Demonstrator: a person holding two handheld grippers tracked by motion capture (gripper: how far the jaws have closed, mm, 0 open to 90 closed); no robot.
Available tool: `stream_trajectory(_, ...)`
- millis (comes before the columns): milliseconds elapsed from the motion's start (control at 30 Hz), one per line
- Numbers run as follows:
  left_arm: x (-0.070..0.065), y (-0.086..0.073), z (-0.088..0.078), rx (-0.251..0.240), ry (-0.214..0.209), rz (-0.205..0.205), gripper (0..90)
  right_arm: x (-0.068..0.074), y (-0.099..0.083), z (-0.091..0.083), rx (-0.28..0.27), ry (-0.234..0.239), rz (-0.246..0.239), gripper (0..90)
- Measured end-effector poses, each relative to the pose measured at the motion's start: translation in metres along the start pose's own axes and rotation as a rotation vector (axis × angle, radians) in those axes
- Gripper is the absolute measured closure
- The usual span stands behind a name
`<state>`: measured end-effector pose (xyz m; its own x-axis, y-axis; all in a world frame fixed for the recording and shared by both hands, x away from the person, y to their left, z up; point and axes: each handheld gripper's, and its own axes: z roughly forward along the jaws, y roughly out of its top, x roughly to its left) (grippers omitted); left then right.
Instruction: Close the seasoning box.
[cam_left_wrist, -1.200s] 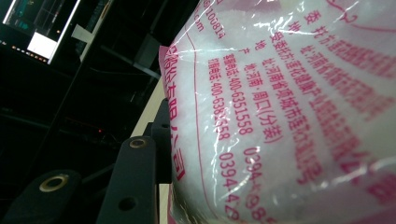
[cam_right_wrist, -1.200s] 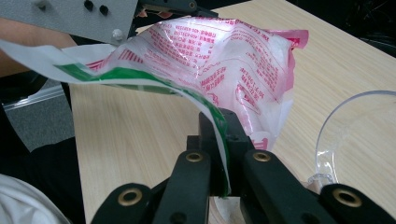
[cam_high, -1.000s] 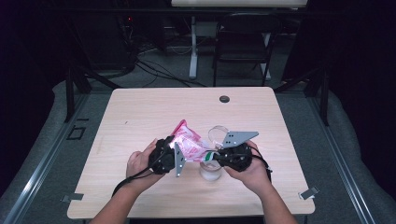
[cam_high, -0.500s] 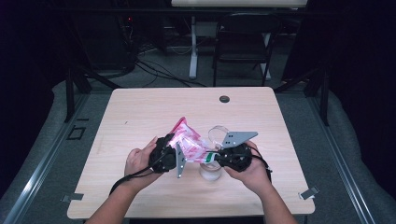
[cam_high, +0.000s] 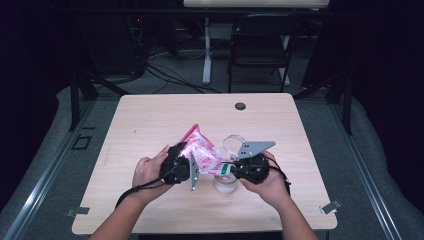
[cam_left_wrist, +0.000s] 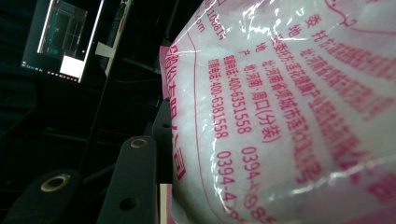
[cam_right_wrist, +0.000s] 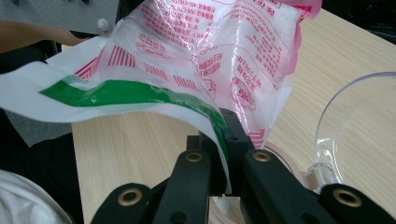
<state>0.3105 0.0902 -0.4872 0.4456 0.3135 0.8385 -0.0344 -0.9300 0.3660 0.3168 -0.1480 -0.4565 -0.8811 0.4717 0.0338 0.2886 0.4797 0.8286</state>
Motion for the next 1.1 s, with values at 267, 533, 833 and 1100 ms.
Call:
stream_trajectory(267,-0.0001,0.0010,-0.0007,0.003,0.018,0.030,61.8,-0.0007,-0.0007,0.0010,0.003,0.002,0.002,90.0)
stream_trajectory(533,-0.0006,0.0021,-0.0012,0.000,0.044,0.068,61.8,-0.0013,-0.0015,0.0021,0.004,0.005,0.001,90.0)
stream_trajectory(833,-0.0001,0.0041,-0.0022,0.002,0.068,0.104,61.8,-0.0017,-0.0020,0.0023,0.001,0.000,0.004,90.0)
stream_trajectory(1100,-0.0002,0.0050,-0.0032,0.004,0.081,0.115,61.8,-0.0018,-0.0021,0.0021,0.002,-0.001,0.004,90.0)
